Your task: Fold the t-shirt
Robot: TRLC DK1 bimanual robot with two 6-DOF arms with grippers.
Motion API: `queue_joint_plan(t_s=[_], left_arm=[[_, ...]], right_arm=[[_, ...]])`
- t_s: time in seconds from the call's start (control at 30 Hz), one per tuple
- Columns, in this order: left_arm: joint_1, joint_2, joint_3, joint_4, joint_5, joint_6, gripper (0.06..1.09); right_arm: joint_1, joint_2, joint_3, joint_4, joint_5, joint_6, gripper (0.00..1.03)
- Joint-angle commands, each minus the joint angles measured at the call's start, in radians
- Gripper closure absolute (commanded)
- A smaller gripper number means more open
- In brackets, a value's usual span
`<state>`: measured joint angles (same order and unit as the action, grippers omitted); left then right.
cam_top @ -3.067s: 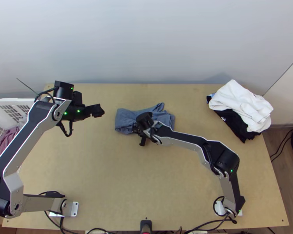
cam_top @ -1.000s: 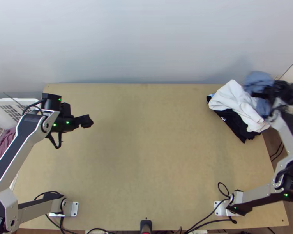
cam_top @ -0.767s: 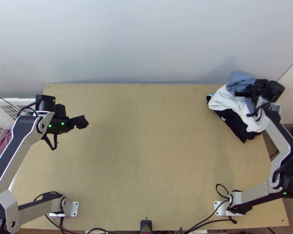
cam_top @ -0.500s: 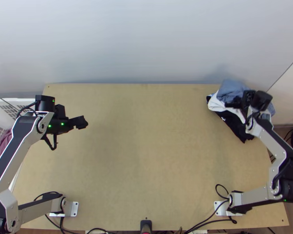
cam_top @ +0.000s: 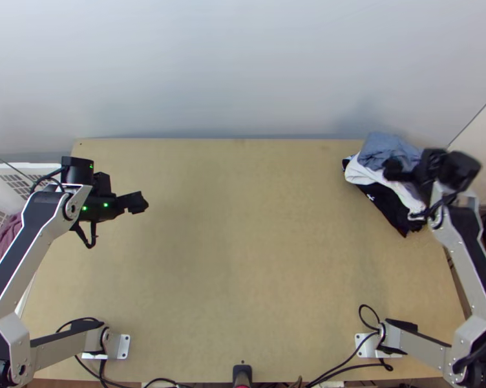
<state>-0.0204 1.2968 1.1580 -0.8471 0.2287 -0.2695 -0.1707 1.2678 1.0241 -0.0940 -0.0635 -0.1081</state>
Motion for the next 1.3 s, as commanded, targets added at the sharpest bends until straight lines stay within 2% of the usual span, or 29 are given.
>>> queue_joint_plan(t_s=[0.0, 0.13, 0.3, 0.53, 0.73, 0.9, 1.0, 1.13, 1.27], left_arm=[[-0.026, -0.002, -0.007, -0.001, 0.001, -0.014, 0.1], [-0.03, -0.01, -0.007, -0.006, 0.0, -0.034, 0.1], [-0.026, -0.033, -0.015, -0.021, -0.002, -0.033, 0.1], [-0.006, -0.048, -0.047, -0.026, -0.002, -0.023, 0.1], [-0.021, -0.045, -0.027, -0.015, -0.005, -0.042, 0.1], [-0.016, -0.07, 0.009, -0.001, -0.005, -0.06, 0.1], [-0.01, -0.105, 0.009, 0.013, -0.008, -0.053, 0.1], [-0.012, -0.165, 0.012, 0.051, -0.08, -0.046, 0.1], [-0.01, -0.22, 0.005, 0.056, -0.144, -0.023, 0.1]], right_arm=[[-0.027, 0.088, 0.2, -0.007, -0.013, 0.127, 0.03], [-0.036, 0.295, 0.266, 0.069, -0.012, 0.174, 0.03], [-0.036, 0.472, 0.222, 0.131, -0.001, 0.173, 0.03], [-0.05, 0.521, -0.035, 0.286, -0.001, 0.13, 0.04], [-0.078, 0.482, -0.058, 0.29, -0.006, 0.131, 0.04], [-0.067, 0.328, 0.045, 0.195, -0.048, 0.142, 0.04], [-0.05, 0.274, 0.171, 0.089, -0.062, 0.146, 0.04], [0.007, 0.208, 0.315, -0.029, -0.068, 0.148, 0.04], [0.097, 0.139, 0.36, -0.128, -0.067, 0.148, 0.04]])
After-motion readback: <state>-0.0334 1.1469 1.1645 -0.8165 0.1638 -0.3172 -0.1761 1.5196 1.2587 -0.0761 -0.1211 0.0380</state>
